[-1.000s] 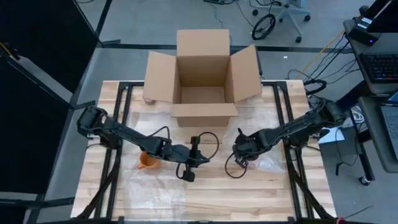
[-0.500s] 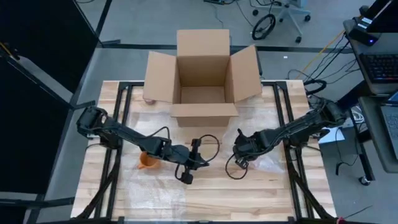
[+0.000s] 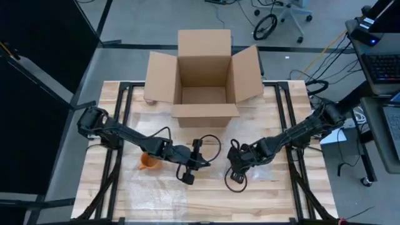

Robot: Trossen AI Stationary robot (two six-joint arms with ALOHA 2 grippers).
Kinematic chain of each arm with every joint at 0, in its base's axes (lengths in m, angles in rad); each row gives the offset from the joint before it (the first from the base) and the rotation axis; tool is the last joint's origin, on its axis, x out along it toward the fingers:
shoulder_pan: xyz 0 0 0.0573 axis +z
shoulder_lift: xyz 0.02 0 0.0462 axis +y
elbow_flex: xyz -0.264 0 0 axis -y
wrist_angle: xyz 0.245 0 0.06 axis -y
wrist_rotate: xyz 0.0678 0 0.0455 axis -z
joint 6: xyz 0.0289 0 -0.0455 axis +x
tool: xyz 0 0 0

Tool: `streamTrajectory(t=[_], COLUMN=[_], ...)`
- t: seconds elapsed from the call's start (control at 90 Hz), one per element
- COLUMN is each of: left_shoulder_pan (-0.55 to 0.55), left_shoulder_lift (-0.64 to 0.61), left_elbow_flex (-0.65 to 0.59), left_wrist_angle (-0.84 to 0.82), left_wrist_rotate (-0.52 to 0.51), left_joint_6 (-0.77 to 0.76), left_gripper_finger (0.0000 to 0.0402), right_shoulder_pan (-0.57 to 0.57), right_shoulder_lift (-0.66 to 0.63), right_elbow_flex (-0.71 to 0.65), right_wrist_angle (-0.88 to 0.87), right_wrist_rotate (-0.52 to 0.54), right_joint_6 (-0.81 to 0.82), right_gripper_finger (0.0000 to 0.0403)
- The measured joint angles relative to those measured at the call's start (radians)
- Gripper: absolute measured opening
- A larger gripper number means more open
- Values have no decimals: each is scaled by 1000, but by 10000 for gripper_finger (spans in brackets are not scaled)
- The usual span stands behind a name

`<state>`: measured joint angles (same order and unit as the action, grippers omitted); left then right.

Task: Wrap mug
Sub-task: Wrap the pink cup with bubble wrap

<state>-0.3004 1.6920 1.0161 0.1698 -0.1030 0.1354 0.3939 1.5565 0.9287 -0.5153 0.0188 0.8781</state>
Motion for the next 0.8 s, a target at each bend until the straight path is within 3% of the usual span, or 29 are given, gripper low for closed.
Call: streamTrajectory(t=[0.156, 0.278, 0.556, 0.8], left_shoulder_pan=[0, 0, 0, 0], left_shoulder_lift=[0, 0, 0, 69], left_elbow_flex=[0, 0, 0, 0], left_wrist_angle=[-4, -9, -1, 236], left_wrist_rotate=[0, 0, 1, 4], left_joint_6=[-2, -2, 1, -7], left_gripper_finger=[0, 0, 0, 0], right_shoulder_pan=[-8, -12, -29, -26], right_shoulder_lift=[13, 13, -6, 14], right_elbow_flex=[5, 5, 29, 39], right_wrist_angle=[-39, -42, -101, -81], right_wrist_rotate=[6, 5, -25, 3], right_joint_6=[-8, -9, -35, -53], right_gripper_finger=[208, 215, 164, 133])
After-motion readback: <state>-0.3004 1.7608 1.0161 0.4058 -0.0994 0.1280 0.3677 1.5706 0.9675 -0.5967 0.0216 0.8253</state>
